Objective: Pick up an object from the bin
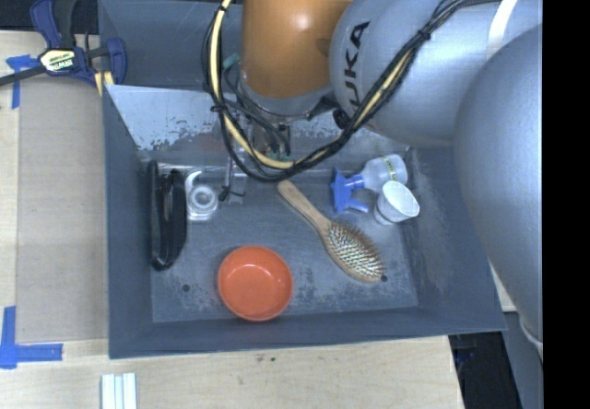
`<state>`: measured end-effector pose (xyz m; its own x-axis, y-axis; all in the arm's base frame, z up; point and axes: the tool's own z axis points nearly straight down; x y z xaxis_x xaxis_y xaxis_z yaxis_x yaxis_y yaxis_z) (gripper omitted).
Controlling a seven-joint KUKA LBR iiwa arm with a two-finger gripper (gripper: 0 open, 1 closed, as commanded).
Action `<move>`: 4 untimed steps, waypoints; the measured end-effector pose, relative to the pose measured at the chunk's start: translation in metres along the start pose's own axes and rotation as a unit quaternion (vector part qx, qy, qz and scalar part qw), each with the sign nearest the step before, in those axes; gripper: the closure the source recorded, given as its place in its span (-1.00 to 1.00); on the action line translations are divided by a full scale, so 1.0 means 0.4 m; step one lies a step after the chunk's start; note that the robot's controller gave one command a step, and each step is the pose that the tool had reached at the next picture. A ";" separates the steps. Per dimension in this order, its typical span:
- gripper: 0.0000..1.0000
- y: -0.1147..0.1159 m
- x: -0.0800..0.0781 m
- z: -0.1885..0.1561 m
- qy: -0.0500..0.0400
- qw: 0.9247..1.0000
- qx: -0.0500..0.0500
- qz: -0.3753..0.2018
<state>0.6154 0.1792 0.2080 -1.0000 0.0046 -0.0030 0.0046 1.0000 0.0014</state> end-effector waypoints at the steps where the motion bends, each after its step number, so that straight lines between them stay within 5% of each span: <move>1: -1.00 0.000 0.000 0.000 0.000 1.000 0.000 0.000; 2: -1.00 0.013 0.080 0.115 0.000 1.000 0.000 0.003; 3: -1.00 -0.007 0.036 0.147 -0.007 0.998 -0.001 -0.062; 4: -1.00 -0.031 0.077 0.105 -0.002 1.000 -0.001 0.002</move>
Offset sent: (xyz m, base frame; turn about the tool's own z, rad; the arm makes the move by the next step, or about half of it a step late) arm -0.0314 0.0055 -0.0449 0.0076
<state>0.5847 0.1668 0.1658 -0.9999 0.0090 -0.0070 0.0089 1.0000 0.0031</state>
